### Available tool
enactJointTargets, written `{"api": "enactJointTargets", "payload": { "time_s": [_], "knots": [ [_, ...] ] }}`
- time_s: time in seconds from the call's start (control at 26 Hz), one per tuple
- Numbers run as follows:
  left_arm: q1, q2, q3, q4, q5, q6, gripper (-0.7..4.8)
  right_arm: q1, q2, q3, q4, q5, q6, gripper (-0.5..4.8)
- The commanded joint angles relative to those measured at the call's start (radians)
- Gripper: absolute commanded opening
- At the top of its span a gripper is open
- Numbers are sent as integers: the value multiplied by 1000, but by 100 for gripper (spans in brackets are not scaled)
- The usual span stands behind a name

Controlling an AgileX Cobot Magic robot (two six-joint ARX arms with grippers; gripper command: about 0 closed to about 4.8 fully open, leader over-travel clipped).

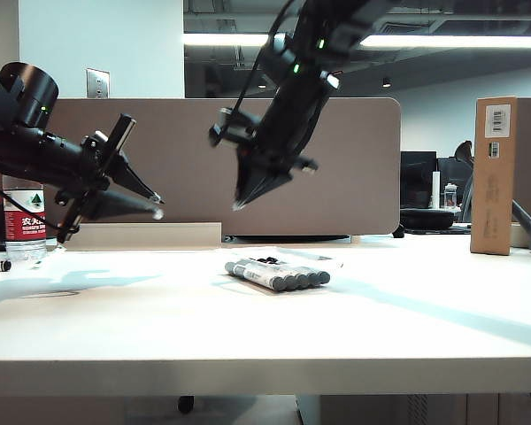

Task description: Pick up the markers scattered on the table and put them into the packaging box, making sure the markers fit the shape of the box's grooves.

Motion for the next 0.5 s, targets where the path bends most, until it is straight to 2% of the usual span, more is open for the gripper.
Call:
{"api": "enactJointTargets", "payload": {
  "time_s": [0.04, 0.08, 0.12, 0.15, 0.27, 0.35, 0.39, 0.42, 0.5],
  "knots": [
    [-5, -6, 5, 14, 134, 4, -6, -2, -55, 6, -151, 63, -3, -6],
    [-7, -6, 5, 11, 159, 4, -6, -2, -69, 6, -184, 100, -3, -6],
    [-22, -10, 4, -3, 178, 5, -6, 3, -100, 5, -243, 182, -3, -6],
    [-29, -12, 3, -13, 178, 7, -6, 7, -111, 5, -262, 199, -3, -6],
    [-57, -32, -2, -58, 178, 37, -6, 8, -144, 5, -315, 196, -3, -6],
    [-78, -69, -2, -136, 158, 113, -6, 13, -168, 5, -345, 188, -3, -6],
    [-98, -126, -3, -245, 89, 225, -6, 19, -196, 5, -368, 157, -10, -6],
    [-113, -171, -3, -317, 15, 291, -6, 26, -209, 5, -373, 150, -21, -6],
    [-141, -256, -3, -430, -117, 374, -6, 26, -242, 4, -373, 144, -38, -6]
  ]
}}
